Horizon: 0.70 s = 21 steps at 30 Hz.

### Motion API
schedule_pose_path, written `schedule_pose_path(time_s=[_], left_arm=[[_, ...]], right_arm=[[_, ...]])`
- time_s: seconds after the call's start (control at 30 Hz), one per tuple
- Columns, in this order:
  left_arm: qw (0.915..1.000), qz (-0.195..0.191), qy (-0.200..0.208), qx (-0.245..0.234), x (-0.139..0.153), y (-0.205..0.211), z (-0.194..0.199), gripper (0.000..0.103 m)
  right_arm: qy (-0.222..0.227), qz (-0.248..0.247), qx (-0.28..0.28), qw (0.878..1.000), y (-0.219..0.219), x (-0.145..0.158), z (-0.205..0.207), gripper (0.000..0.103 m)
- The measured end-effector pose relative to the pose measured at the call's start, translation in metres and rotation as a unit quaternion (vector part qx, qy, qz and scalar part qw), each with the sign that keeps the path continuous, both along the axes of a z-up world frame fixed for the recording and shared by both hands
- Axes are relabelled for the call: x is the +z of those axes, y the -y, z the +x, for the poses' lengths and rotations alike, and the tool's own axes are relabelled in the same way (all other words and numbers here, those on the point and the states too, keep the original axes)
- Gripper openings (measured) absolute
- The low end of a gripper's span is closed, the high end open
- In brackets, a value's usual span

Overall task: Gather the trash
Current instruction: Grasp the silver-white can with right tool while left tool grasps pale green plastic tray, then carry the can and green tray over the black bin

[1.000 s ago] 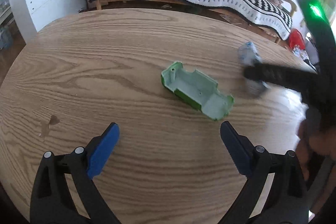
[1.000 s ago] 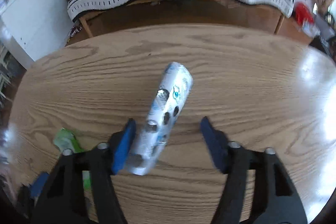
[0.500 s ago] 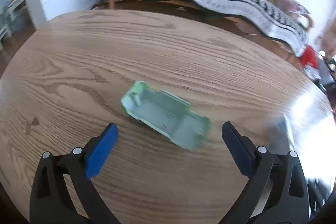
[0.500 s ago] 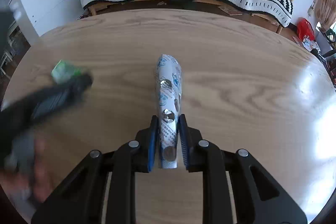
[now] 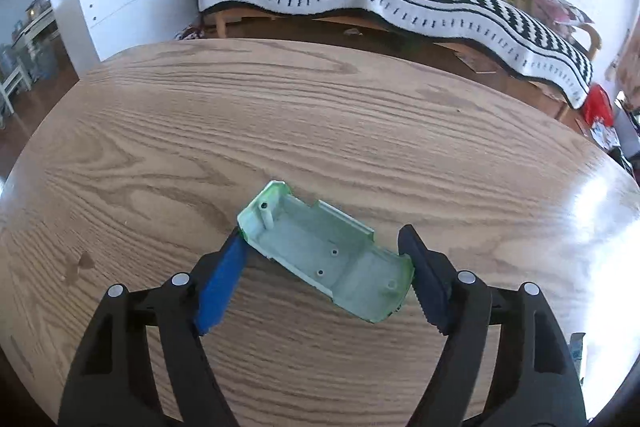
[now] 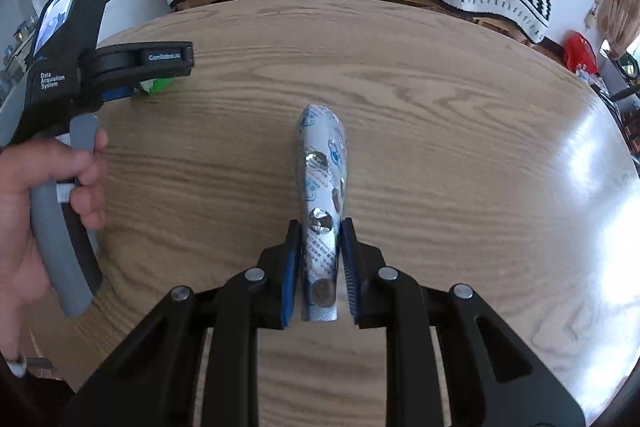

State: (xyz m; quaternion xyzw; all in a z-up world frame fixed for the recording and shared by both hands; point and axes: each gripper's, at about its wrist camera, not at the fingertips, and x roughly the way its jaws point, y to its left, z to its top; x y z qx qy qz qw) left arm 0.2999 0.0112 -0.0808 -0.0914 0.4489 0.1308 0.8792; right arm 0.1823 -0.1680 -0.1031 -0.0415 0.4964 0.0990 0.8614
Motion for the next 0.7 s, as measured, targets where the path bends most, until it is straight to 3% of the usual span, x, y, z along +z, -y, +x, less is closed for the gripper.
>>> schedule_pose_path(time_s=[0.27, 0.47, 0.6, 0.7], left_arm=[[0.9991, -0.01, -0.001, -0.041, 0.013, 0.009, -0.025, 0.075], [0.9938, -0.005, 0.021, -0.109, 0.039, 0.05, -0.054, 0.075], [0.9806, -0.002, 0.048, -0.19, 0.061, 0.112, -0.086, 0.075], [0.9614, -0.005, 0.066, -0.267, 0.073, 0.173, -0.123, 0.075]], right_arm=[[0.014, 0.021, -0.054, 0.998, 0.044, 0.011, -0.041, 0.02], [0.046, 0.028, -0.116, 0.992, 0.117, 0.043, -0.092, 0.02], [0.068, 0.026, -0.175, 0.982, 0.184, 0.058, -0.137, 0.02], [0.08, 0.036, -0.228, 0.97, 0.245, 0.069, -0.174, 0.02]])
